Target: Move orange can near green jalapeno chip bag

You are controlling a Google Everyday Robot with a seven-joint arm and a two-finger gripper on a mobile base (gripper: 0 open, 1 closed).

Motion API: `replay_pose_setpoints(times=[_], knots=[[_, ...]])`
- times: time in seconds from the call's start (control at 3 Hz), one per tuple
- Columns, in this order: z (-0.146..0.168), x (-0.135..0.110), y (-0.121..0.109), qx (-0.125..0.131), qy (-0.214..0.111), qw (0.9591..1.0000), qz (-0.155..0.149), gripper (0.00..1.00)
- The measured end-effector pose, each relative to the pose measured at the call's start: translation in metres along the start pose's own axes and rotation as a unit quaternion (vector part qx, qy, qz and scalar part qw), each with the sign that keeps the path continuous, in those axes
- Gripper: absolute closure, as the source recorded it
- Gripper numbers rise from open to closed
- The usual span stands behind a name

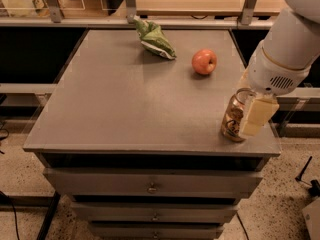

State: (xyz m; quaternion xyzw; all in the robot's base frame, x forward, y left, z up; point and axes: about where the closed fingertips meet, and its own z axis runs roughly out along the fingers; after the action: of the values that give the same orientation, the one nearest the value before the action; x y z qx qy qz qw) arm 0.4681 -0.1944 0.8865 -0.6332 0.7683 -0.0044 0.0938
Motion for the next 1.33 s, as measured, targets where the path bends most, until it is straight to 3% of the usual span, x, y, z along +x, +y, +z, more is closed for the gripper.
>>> replay_pose_setpoints(times=[0.67,1.0,1.33], knots=[[-0.002,-0.017,-0.010,-0.016,-0.012,0.9997,-0.012,0.74],[-0.017,-0.042,-0.026,-0.015,-0.031,0.9988,-0.035,0.96],[-0.032,-0.071,-0.057,-0.003,-0.044,0.9977,-0.052,1.00]])
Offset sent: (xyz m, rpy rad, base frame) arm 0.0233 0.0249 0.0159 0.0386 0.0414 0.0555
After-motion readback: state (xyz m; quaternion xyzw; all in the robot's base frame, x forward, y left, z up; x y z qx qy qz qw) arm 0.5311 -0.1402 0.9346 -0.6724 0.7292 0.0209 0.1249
